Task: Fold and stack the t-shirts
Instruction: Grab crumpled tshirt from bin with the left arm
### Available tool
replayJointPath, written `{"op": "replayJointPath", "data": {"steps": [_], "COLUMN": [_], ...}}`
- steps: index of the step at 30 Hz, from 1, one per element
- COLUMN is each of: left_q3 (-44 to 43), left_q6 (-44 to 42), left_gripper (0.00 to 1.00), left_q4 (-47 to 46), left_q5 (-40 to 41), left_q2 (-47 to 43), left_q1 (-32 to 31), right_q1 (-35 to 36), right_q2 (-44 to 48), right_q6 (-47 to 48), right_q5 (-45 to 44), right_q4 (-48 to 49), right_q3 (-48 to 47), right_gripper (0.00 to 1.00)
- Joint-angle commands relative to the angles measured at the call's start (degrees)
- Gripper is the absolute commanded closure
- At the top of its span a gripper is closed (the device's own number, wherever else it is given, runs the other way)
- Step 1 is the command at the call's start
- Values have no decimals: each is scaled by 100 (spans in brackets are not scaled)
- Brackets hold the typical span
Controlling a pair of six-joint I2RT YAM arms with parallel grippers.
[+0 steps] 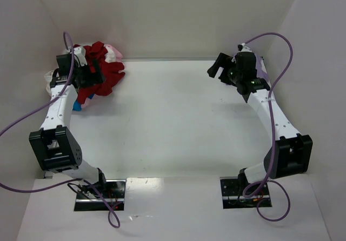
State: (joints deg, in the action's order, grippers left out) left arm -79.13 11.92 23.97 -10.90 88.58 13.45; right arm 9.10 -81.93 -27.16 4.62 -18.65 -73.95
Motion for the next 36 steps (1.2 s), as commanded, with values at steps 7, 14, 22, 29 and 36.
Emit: {"op": "replayJointPath", "data": {"steps": [7,14,22,29,36], "left_q3": [-94,-208,99,66,-436], "left_q6": [-278,-340,-524,-718,-595], "left_gripper": [1,1,1,1,1], "left_q4": [-428,-374,-577,-640,-401], "left_q5": [1150,1783,2529,2338,2566], "left_q2": [159,320,-173,106,1064], "left_q1": [8,8,8,8,8], "right_q1": [-40,-40,-40,-40,-40], "right_q2": [37,-15,230,397,327], "right_q6": [17,17,193,193,141], "right_q5": [74,126,-629,-314,-207], "right_q4": [178,266,-77,90,160], "right_q3": [-198,-67,-119,126,136], "right_gripper": [1,1,1,1,1]}}
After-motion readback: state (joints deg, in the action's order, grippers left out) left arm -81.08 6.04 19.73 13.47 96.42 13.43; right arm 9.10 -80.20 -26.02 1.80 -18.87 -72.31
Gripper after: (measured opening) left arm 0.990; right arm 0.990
